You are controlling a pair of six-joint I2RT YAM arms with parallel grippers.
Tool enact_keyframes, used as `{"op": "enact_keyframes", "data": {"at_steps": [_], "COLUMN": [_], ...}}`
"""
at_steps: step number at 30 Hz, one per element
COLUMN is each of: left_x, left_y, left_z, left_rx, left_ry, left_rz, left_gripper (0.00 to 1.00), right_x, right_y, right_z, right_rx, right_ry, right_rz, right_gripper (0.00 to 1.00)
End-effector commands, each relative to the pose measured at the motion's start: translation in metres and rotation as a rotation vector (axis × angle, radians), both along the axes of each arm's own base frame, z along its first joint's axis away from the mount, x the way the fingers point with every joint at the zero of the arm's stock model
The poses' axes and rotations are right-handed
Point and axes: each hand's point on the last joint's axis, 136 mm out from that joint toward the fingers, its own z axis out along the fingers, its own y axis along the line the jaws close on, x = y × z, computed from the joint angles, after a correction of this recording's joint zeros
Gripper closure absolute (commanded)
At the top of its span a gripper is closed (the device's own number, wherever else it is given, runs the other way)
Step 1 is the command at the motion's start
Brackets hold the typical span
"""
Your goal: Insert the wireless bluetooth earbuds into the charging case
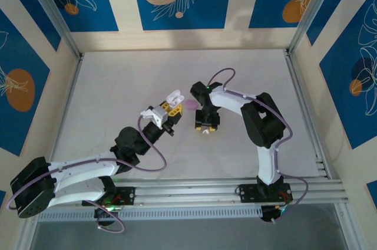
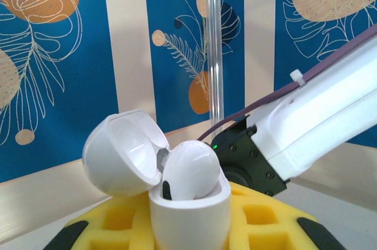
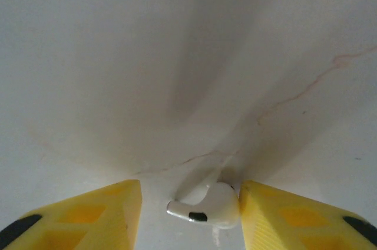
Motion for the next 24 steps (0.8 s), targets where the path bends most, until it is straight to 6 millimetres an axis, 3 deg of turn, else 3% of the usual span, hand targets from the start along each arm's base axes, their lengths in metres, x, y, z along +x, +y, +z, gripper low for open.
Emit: {"op": "enact_keyframes", "data": {"at_steps": [1, 16, 24], "left_x": [-0.003, -0.002, -0.001], "left_y": [0.007, 0.004, 0.003], "left_z": [0.005, 0.004, 0.004], "left_rx": [-0.015, -0.010, -0.010], "left_ry": [-0.019, -0.018, -0.017], "left_rz": [0.019, 0.016, 0.014], "left_gripper": [0.91, 0.90, 0.90], "right_x": [-0.009, -0.013, -0.020], "right_y": [-0.016, -0.042, -0.052], "right_z": [0.005, 0.017, 0.017], "right_rx": [-0.107, -0.104, -0.067], "right_ry": [0.017, -0.013, -0.011], "right_rz": [-0.014, 0.011, -0.015], "right_gripper": [0.56, 0.73, 0.74]}}
